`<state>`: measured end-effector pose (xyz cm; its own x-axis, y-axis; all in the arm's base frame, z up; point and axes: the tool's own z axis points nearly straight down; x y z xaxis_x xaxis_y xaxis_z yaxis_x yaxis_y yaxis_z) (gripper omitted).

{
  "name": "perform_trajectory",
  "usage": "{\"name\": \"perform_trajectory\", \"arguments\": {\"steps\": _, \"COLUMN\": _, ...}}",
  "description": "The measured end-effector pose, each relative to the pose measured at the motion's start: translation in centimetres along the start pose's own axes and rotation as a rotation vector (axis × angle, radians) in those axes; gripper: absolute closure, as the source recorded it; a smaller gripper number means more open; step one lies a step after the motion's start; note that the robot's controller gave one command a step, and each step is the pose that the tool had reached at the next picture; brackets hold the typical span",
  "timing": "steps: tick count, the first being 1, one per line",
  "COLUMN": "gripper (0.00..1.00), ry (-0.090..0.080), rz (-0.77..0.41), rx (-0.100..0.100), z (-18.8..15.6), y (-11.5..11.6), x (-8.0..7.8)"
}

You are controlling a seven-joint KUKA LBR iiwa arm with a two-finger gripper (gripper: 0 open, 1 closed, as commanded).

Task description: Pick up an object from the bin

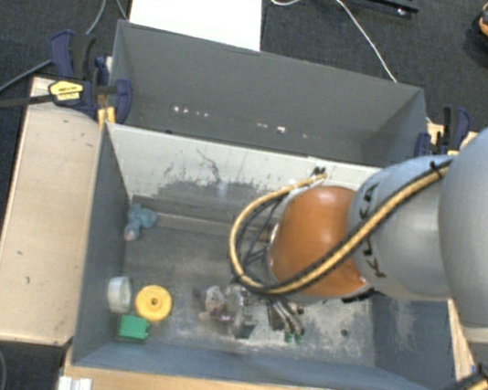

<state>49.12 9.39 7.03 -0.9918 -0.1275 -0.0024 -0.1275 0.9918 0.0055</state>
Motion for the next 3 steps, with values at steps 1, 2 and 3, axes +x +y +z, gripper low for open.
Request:
{"name": "perform_trajectory", "arguments": {"steps": 1, "gripper": 1.00, "ry": 0.000, "rz": 0.000, "rx": 0.000, "z": 0.0, "y": 0.0, "x": 0.0}}
{"name": "perform_trajectory", "arguments": {"steps": 2, "gripper": 1.00, "ry": 0.002, "rz": -0.015, "rx": 0.000, "z": -7.2, "y": -0.3, "x": -0.4}}
{"name": "perform_trajectory", "arguments": {"steps": 3, "gripper": 1.00, "ry": -0.006, "rz": -0.008, "rx": 0.000, "z": -11.7, "y": -0.6, "x": -0.8}}
